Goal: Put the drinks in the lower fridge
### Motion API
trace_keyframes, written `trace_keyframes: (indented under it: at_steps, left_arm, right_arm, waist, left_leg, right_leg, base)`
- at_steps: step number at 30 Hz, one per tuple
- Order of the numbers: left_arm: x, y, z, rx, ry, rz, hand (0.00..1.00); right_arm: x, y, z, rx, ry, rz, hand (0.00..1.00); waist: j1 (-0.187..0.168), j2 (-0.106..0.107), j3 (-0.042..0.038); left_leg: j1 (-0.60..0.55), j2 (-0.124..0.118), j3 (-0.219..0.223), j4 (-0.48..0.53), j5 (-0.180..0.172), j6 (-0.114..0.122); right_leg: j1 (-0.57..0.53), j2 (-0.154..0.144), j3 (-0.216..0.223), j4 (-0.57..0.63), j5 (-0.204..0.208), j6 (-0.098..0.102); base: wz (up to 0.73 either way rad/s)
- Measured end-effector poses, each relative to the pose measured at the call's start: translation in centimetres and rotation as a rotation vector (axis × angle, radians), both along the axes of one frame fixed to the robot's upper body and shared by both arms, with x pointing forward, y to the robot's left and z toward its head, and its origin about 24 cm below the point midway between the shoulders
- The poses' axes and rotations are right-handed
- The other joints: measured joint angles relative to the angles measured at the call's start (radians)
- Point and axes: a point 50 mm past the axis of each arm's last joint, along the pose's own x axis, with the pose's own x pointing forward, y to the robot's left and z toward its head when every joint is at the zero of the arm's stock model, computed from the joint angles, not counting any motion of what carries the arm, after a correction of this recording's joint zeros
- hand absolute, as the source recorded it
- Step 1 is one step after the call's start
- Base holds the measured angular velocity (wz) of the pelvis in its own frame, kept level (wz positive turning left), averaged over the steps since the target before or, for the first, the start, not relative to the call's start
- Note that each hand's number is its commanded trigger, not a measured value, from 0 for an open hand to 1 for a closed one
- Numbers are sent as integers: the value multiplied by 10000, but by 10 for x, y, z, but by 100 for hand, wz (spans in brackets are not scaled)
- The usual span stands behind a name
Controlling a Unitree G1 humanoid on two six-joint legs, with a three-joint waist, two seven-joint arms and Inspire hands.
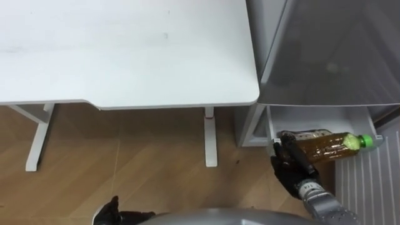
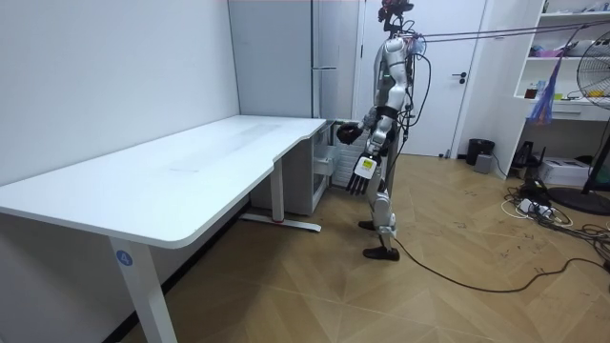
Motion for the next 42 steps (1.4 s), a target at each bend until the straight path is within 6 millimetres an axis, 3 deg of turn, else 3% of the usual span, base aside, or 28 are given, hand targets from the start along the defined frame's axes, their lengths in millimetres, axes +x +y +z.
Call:
trace_keyframes:
  at_steps: [7, 12, 16, 23, 27, 34, 38, 42]
  left_arm:
    - [8, 0, 1, 164, -71, -299, 0]
    - [25, 0, 2, 269, -343, -742, 0]
    - [34, 6, 3, 281, -264, -1034, 0]
    - [57, 9, 6, 234, -282, -1520, 0]
    - [72, 6, 9, 221, -504, -1839, 0]
    - [89, 8, 15, 353, -881, -2199, 0]
    - [88, 14, 16, 487, -782, -2103, 0]
    - [88, 14, 16, 554, -777, -2112, 0]
  right_arm:
    - [24, -8, 5, 115, -295, -733, 100]
    - [53, -18, 13, 162, -603, -1300, 100]
    - [76, -23, 22, 316, -1005, -1680, 100]
    - [118, -34, 47, 118, -1516, -1519, 100]
    - [127, -44, 57, 63, -1711, -1670, 100]
    - [142, -59, 73, -84, -2012, -1707, 100]
    - [154, -63, 86, -197, -2141, -1786, 100]
    - [165, -67, 98, -264, -2462, -1867, 100]
  waist:
    - [-41, 34, -2]
    - [-65, 32, 60]
    - [-41, -100, 143]
    - [62, -156, 175]
    - [199, -173, 191]
    - [533, -334, 302]
    - [583, -327, 324]
    - [607, -307, 429]
  left_leg:
    - [-956, -38, -301, 302, 43, 8]
    - [-1655, -170, -323, 318, 240, 58]
    - [-2184, -188, -327, 462, 283, 66]
    - [-3509, -251, -338, 818, 426, 93]
    - [-3851, -318, -362, 821, 523, 124]
    - [-4840, -409, -264, 1104, 649, 175]
    - [-5385, -446, -240, 1234, 747, 195]
    - [-5567, -518, -109, 1229, 846, 248]
  right_leg:
    - [-795, -75, -202, 181, 31, -39]
    - [-1577, -268, -338, 526, 30, -50]
    - [-2087, -317, -352, 686, 38, -63]
    - [-3491, -470, -487, 1135, 138, -155]
    - [-3856, -582, -588, 1252, 160, -181]
    - [-4940, -766, -645, 1669, 262, -254]
    - [-5494, -819, -624, 1776, 369, -297]
    - [-5768, -953, -597, 1938, 375, -296]
  base:
    - [9]
    - [6]
    - [2]
    - [2]
    - [5]
    - [-1]
    - [0]
    - [-1]
